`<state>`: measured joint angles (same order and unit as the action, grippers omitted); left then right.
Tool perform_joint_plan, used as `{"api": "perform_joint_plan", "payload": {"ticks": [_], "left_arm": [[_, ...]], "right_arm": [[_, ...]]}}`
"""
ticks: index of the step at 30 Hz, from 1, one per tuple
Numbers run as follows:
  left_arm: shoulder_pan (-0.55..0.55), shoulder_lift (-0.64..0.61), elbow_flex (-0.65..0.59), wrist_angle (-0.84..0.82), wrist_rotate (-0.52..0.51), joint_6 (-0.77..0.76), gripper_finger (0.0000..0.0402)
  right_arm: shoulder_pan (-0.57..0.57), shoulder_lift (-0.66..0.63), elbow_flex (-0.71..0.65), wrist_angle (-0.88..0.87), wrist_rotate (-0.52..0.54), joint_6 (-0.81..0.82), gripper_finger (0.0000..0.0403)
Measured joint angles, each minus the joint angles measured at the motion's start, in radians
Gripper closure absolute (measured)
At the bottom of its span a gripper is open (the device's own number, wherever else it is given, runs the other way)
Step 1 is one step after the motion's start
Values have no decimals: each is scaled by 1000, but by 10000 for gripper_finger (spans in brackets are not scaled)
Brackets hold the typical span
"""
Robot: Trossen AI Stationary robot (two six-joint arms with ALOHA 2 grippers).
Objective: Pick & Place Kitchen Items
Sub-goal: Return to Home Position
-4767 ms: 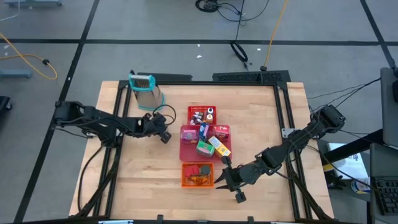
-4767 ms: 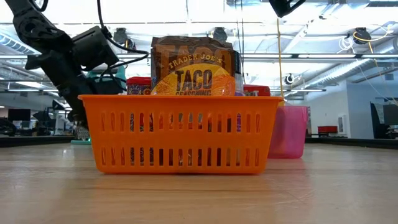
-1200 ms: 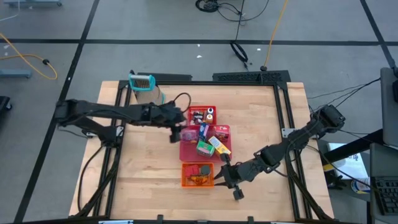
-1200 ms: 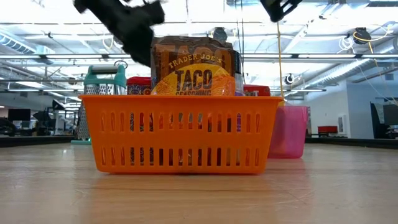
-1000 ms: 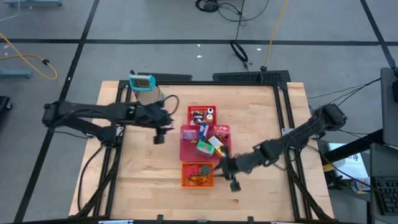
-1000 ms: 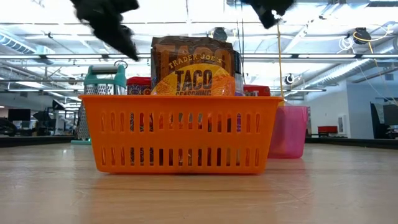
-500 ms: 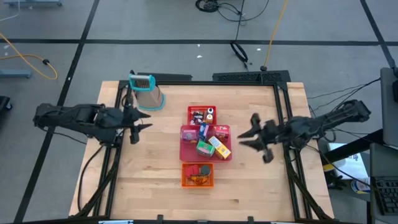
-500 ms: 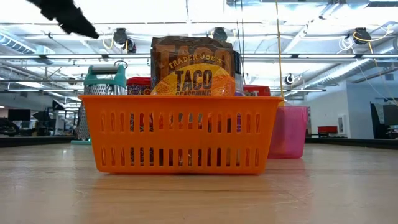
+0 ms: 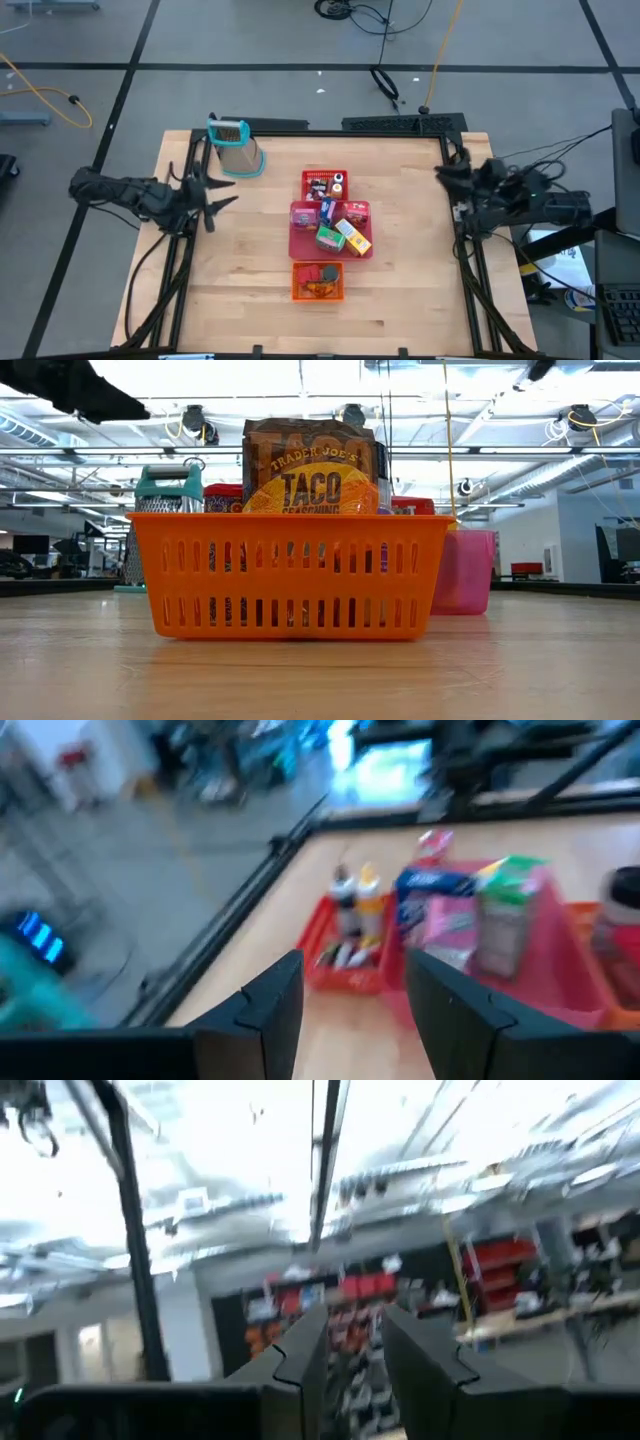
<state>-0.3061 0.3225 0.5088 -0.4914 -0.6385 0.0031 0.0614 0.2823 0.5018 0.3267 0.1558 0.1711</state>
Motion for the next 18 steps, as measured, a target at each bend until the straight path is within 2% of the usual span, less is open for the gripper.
{"api": "perform_joint_plan", "payload": {"ticks": [3,7,10,15,18], "left_arm": [[-3,-55,-68,105,94,105,229],[22,-125,-156,195,196,146,229],[55,-171,-231,253,201,143,229],[135,-233,-364,333,205,143,229],[181,-269,-414,329,239,142,229]], "right_arm": [[-52,-79,0,-3,0,0,314],[-105,-182,-3,2,0,0,314],[-139,-266,-53,66,0,0,314],[-155,-266,-220,466,0,0,314],[-165,-274,-327,594,1,-1,314]]}}
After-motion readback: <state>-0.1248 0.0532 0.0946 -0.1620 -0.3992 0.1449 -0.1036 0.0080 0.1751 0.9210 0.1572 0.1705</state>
